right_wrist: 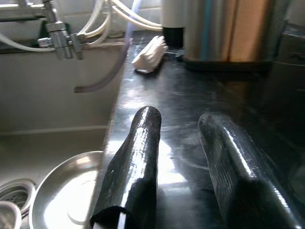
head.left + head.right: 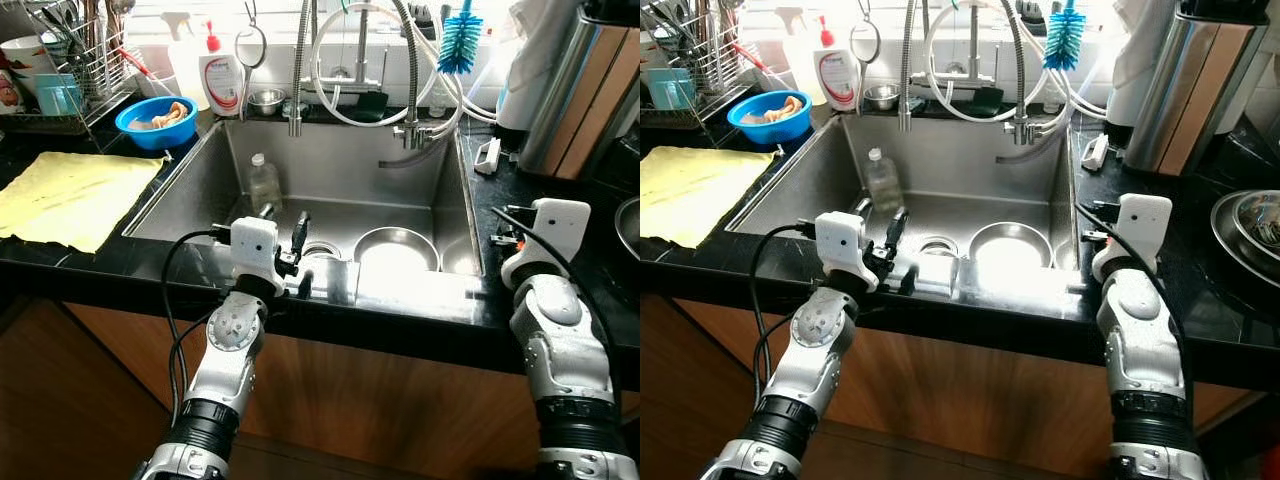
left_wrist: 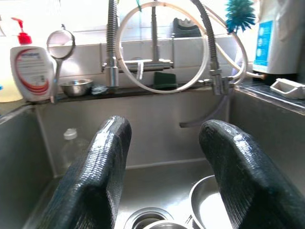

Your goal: Kitchen organization

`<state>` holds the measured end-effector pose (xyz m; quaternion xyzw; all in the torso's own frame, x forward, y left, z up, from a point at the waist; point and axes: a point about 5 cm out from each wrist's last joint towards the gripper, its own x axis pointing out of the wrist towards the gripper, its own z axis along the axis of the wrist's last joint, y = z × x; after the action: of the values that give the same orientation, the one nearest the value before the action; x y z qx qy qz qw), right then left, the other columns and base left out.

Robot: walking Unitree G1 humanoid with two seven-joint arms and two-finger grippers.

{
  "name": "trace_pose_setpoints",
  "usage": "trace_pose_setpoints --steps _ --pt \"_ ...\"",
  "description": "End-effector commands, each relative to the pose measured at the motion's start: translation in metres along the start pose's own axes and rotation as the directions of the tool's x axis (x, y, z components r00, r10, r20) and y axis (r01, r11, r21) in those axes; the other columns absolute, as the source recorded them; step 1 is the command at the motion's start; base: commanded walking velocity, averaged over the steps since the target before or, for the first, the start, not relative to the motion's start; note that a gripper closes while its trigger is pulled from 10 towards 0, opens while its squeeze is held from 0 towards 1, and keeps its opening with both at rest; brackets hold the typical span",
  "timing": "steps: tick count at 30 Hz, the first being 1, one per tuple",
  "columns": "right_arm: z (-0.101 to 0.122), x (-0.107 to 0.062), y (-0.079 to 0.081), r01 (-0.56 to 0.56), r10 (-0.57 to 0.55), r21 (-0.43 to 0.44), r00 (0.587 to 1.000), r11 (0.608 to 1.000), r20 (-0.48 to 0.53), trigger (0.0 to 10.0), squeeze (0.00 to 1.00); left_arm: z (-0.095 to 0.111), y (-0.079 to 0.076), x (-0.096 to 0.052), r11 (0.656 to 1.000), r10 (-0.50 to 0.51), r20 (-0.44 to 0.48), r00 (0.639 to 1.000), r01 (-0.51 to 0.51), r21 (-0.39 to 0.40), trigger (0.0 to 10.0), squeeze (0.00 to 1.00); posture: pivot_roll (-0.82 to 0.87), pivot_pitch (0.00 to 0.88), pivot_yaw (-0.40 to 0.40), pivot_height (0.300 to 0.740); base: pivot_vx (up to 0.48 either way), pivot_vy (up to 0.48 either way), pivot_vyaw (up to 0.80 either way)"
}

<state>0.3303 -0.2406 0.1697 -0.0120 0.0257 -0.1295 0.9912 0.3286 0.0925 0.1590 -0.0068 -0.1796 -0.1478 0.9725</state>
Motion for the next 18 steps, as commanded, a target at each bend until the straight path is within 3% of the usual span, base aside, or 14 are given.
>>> trace_pose_setpoints --steps 1,7,10,15,18 --pt "0.008 0.000 0.000 -0.014 0.015 -0.011 1.000 1.000 0.024 10.0 0.00 -0.001 -0.001 -0.001 1.000 -0.011 -0.010 1.000 0.011 0.006 10.0 0.00 -0.18 0.000 0.074 0.740 0.000 0.000 0.00" --pt "0.015 -0.004 0.010 -0.096 0.096 -0.002 0.993 0.995 0.067 10.0 0.00 0.000 -0.002 0.000 1.000 -0.014 -0.005 1.000 0.014 0.013 10.0 0.00 -0.19 0.000 0.072 0.740 0.000 0.000 0.00" --pt "0.023 -0.005 0.022 -0.156 0.152 0.024 0.982 0.987 0.116 10.0 0.00 0.000 -0.004 0.001 1.000 -0.016 -0.001 1.000 0.016 0.008 10.0 0.00 -0.19 0.000 0.068 0.740 0.000 0.000 0.00" --pt "0.022 -0.012 0.045 -0.265 0.276 -0.082 0.947 0.961 0.164 10.0 0.00 0.002 -0.002 0.002 1.000 -0.005 0.005 1.000 0.005 0.008 10.0 0.00 -0.18 0.000 0.061 0.740 0.000 0.000 0.00" --pt "0.020 -0.013 0.050 -0.281 0.293 -0.097 0.944 0.955 0.154 10.0 0.00 0.002 0.001 0.001 1.000 0.005 0.006 1.000 -0.005 0.016 10.0 0.00 -0.17 0.000 0.058 0.740 0.000 0.000 0.00"
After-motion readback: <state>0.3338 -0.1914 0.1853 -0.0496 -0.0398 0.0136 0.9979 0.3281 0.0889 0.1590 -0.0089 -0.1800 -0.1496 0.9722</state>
